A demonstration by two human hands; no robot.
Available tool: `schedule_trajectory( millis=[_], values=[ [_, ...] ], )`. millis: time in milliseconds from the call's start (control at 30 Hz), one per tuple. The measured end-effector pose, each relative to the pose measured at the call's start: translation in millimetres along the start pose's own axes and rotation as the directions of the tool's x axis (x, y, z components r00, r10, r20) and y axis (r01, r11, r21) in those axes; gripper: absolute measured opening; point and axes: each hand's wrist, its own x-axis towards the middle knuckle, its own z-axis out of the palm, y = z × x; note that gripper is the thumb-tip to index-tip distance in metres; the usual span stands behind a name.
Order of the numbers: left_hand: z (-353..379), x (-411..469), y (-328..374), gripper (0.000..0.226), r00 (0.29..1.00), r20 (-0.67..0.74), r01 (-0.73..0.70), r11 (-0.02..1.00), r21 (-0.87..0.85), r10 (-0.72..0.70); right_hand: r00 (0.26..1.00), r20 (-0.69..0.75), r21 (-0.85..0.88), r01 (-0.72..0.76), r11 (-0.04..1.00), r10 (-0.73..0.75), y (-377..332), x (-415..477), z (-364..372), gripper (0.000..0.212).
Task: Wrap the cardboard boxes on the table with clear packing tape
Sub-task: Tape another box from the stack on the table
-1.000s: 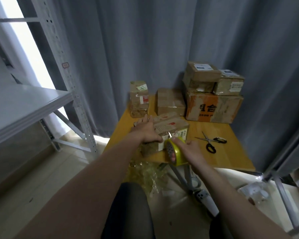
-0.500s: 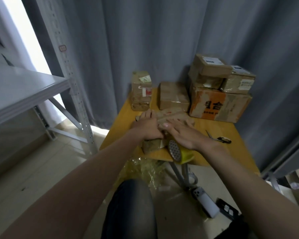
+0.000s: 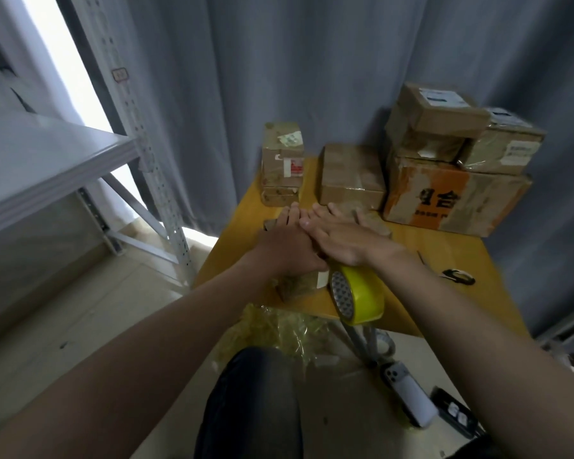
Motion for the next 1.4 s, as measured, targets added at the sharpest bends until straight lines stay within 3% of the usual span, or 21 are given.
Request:
schedule_trajectory(
  millis=[200,400,500,567,633,700,767,833,933,1067,1167,1267,1333,1400],
  values=[
    [-11,-15,12,0.131,0.999,0.015,0.032,0.999,0.009,-0.032,0.998,-0.063,-0.030,0.005,1.000,-0.006,-5,-27,-5,0.063],
    [-12,-16,11,0.115,1.000,-0.016,0.013,0.998,0.059,-0.012,0.990,-0.131,0.060,-0.039,0.997,0.047,1,-65,0,0.047],
    [-13,-18,13,0.122,1.000,-0.007,0.014,0.998,0.062,-0.014,0.966,-0.241,0.065,-0.081,0.995,0.095,7,-84,8,0.037],
    [-17,-19,14,0.128,0.999,0.029,0.023,0.999,0.046,-0.024,0.957,-0.282,0.203,-0.015,0.979,0.073,14,-89,17,0.036],
    [-23,-18,15,0.131,0.996,0.079,0.030,0.999,0.023,-0.031,0.941,-0.323,0.448,0.057,0.892,0.103,18,-95,26,0.059],
    [-29,-17,17,0.133,0.995,0.090,0.040,0.999,-0.013,-0.038,0.916,-0.308,0.609,-0.018,0.793,0.257,23,-102,35,0.077],
    [-33,-16,18,0.134,0.995,0.080,0.058,0.997,-0.051,-0.054,0.927,-0.176,0.680,-0.130,0.722,0.332,27,-110,42,0.064],
    [-36,-12,14,0.130,0.995,0.077,0.070,0.994,-0.085,-0.064,0.952,-0.048,0.782,-0.153,0.604,0.303,28,-117,48,0.046],
    [-44,-9,6,0.102,0.989,0.130,0.097,0.962,-0.256,-0.065,0.934,-0.136,0.862,-0.052,0.504,0.330,27,-124,50,0.039],
    [-62,-15,-1,0.069,0.943,0.330,0.224,0.807,-0.546,-0.039,0.891,-0.315,0.904,0.177,0.389,0.327,24,-127,36,0.043],
    [-66,-16,-4,0.080,0.901,0.434,0.291,0.718,-0.632,0.017,0.883,-0.391,0.893,0.297,0.339,0.258,18,-124,25,0.042],
    [-67,-12,-9,0.102,0.877,0.480,0.342,0.694,-0.633,0.005,0.869,-0.430,0.883,0.347,0.317,0.245,10,-115,20,0.046],
    [-70,-7,-14,0.128,0.903,0.427,0.330,0.728,-0.601,-0.056,0.847,-0.460,0.866,0.361,0.346,0.267,7,-103,17,0.039],
    [-77,-3,-17,0.128,0.957,0.270,0.236,0.812,-0.533,-0.101,0.831,-0.491,0.842,0.375,0.388,0.261,5,-90,15,0.030]
  ],
)
